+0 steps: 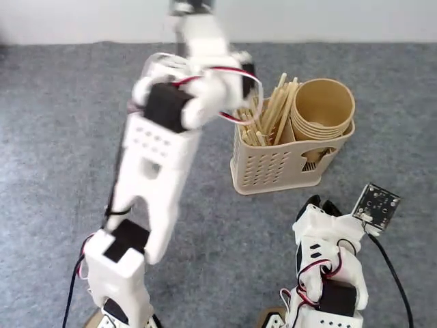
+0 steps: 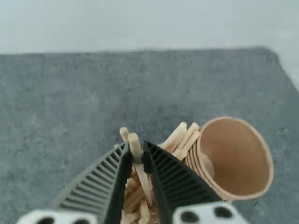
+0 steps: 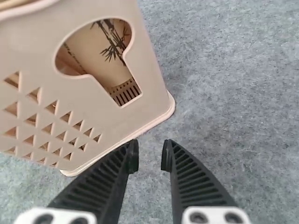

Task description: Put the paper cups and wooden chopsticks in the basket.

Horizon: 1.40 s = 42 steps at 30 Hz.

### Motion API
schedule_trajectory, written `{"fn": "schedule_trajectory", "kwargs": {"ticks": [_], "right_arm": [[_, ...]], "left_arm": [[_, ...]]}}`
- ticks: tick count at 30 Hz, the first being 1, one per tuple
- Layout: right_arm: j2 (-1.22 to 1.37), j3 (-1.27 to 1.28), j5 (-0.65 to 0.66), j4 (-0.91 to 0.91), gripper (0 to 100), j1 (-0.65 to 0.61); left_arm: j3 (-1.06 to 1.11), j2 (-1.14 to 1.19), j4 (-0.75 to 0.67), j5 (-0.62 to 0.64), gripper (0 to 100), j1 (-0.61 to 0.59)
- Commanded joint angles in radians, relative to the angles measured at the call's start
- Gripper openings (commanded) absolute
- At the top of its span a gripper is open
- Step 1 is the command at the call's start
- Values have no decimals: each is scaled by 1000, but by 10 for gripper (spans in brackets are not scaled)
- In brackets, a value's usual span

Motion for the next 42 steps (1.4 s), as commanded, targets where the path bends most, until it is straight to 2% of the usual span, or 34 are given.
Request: {"fn": "schedule_trajectory", "kwargs": {"ticks": [1, 5, 7, 12, 17, 22, 27, 32, 37, 42], "right_arm": [[-13, -3, -3, -5, 100, -7], [-13, -3, -3, -5, 100, -7], [-13, -3, -3, -5, 100, -7], [-13, -3, -3, -5, 100, -7], [-13, -3, -3, -5, 100, -7], [-13, -3, -3, -4, 100, -7], [-13, -3, -3, -4, 100, -7], [-13, -3, -3, -4, 100, -7], [-13, 8, -3, -5, 100, -7], [-13, 57, -2, -42, 100, -51]], "left_arm": [[58, 6, 3, -11, 155, 51], [24, 11, 68, 83, 312, 68], [-51, 11, 117, 91, 346, 68], [-318, 11, 250, 91, 344, 43], [-507, 11, 253, 89, 315, -69], [-588, 11, 253, 89, 265, -207], [-595, 11, 255, 89, 149, -353], [-590, -31, 256, 89, 9, -425], [-479, -176, 256, 89, 13, -427], [-202, -423, 255, 78, 13, -423]]}}
